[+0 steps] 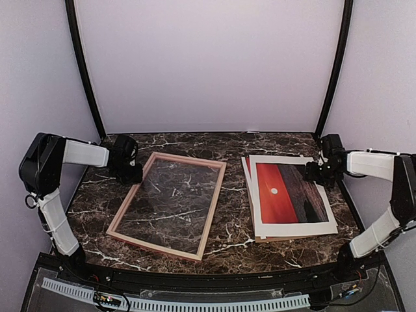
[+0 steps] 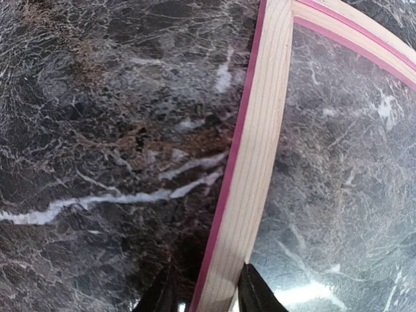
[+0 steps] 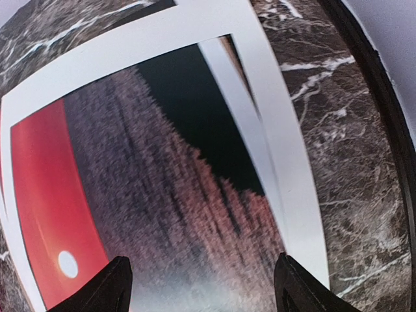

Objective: Put the photo into the frame
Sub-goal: Move the frame body to the center of the board.

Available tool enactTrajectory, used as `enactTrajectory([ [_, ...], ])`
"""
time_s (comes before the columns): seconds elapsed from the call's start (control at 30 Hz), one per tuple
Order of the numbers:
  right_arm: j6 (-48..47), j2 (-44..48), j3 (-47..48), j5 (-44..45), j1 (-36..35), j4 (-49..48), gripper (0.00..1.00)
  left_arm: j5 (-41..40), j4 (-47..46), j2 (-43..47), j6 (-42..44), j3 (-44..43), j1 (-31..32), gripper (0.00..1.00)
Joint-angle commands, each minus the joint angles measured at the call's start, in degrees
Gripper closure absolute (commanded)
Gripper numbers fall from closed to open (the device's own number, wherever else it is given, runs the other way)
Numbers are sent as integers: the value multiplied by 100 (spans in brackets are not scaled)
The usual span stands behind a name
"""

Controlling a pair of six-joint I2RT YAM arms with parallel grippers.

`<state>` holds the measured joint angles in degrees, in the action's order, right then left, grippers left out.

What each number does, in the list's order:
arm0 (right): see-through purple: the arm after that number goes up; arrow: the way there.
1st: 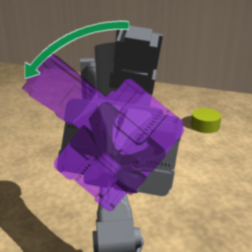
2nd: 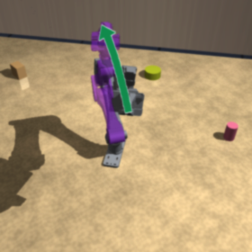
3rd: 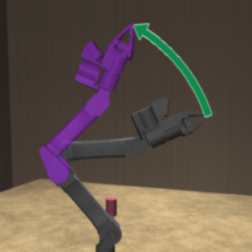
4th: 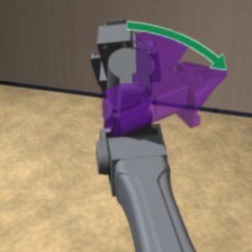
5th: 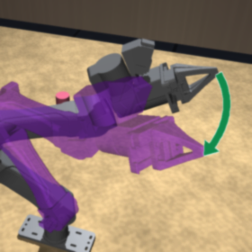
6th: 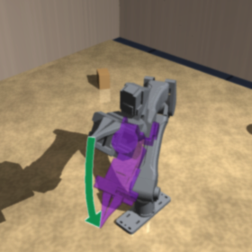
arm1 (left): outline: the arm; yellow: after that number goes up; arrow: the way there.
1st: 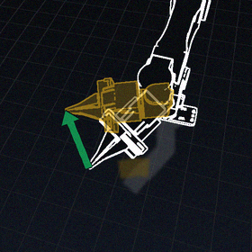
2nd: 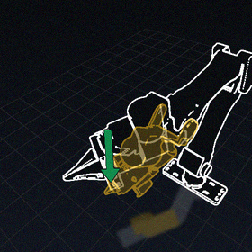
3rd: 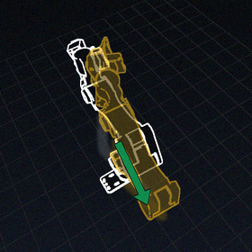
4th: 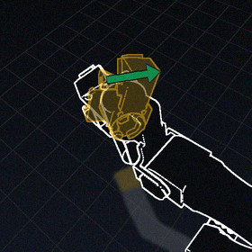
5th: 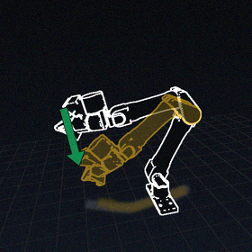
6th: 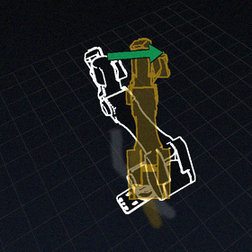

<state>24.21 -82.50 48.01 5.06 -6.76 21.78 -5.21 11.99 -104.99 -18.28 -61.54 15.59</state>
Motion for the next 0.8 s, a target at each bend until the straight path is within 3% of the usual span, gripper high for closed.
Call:
enactTrajectory([
  [0.0, -172, -437, 323, -289, 609, -467, 24, 557, -83, -112, -149, 247, -190, 68],
  [0.17, -219, -1078, 702, -383, 1168, -656, 25, 1630, -588, 48, -580, 665, -189, 70],
  [0.33, -328, -1674, 995, -714, 1522, -788, 27, 2135, -979, 355, -861, 1047, -165, 69],
  [0.47, -439, -2028, 1192, -1041, 1604, -758, 29, 2206, -957, 698, -855, 1203, -145, 61],
  [0.63, -549, -2253, 1251, -1269, 1677, -754, 33, 1867, -607, 1055, -692, 1103, -143, 41],
  [0.77, -639, -2313, 1207, -1495, 1696, -735, 39, 1634, -414, 1306, -527, 910, -138, 31],
])
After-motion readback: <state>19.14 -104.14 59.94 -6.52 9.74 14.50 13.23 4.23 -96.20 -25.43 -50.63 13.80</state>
